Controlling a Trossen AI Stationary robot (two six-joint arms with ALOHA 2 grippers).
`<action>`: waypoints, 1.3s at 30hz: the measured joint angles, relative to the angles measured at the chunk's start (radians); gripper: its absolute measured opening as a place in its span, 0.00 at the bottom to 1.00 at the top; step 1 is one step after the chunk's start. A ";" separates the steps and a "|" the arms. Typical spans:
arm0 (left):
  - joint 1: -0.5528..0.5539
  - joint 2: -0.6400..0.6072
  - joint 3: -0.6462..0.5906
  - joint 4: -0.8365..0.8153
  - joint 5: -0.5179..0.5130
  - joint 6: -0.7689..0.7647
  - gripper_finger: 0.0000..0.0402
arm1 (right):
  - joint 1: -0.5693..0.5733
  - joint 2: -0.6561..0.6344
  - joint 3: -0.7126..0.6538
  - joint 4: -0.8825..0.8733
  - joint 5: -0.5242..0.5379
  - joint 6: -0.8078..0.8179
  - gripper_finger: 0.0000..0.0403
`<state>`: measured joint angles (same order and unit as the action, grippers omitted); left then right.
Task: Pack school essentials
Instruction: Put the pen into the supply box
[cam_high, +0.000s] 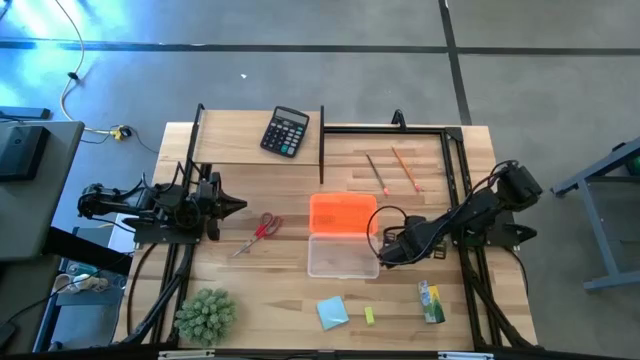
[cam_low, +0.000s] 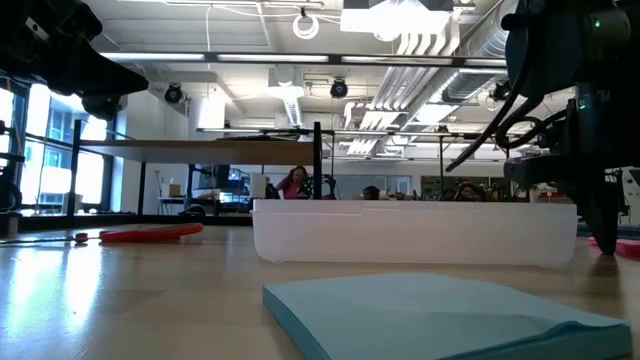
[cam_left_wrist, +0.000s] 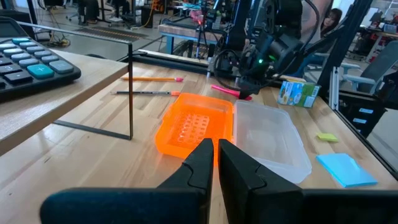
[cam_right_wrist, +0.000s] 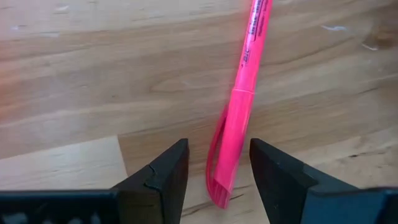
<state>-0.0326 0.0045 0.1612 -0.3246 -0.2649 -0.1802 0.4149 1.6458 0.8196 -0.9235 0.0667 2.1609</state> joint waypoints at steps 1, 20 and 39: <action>0.000 0.000 0.000 0.000 0.000 0.000 0.04 | 0.000 0.000 0.000 0.001 0.000 0.000 0.41; 0.000 0.000 0.000 0.000 0.000 0.000 0.04 | -0.001 0.003 -0.003 0.020 -0.038 -0.007 0.13; 0.000 0.000 0.000 0.000 0.000 0.000 0.04 | 0.001 0.000 0.028 0.022 -0.040 -0.100 0.11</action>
<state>-0.0326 0.0046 0.1608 -0.3248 -0.2649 -0.1802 0.4162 1.6458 0.8475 -0.9015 0.0268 2.0608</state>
